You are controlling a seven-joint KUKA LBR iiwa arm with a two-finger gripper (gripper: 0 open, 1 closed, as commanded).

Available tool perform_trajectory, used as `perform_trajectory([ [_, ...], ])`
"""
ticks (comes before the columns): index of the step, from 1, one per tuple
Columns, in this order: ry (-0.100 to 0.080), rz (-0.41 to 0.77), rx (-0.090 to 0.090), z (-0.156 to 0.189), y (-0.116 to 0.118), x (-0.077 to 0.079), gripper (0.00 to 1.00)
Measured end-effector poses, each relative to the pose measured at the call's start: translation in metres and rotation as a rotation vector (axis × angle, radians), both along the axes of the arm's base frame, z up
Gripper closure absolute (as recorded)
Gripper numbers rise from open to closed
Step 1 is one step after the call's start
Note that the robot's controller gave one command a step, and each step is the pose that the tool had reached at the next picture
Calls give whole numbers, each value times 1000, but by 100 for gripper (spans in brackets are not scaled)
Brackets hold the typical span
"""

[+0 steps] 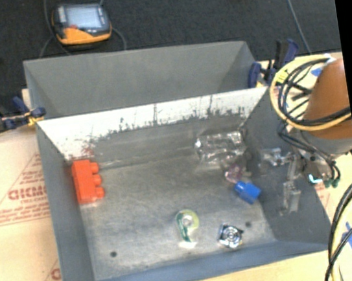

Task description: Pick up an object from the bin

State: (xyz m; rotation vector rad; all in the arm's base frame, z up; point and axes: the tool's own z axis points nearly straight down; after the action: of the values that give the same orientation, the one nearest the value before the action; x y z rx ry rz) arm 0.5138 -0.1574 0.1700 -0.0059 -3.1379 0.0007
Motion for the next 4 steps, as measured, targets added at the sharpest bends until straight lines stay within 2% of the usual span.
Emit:
perform_trajectory([
  [1,-8,-146,-1,-86,34,62,0],
  [2,-7,40,1,-99,-5,49,0],
  [3,-6,43,-1,-99,-5,49,100],
  [4,-15,42,1,-55,52,84,100],
])
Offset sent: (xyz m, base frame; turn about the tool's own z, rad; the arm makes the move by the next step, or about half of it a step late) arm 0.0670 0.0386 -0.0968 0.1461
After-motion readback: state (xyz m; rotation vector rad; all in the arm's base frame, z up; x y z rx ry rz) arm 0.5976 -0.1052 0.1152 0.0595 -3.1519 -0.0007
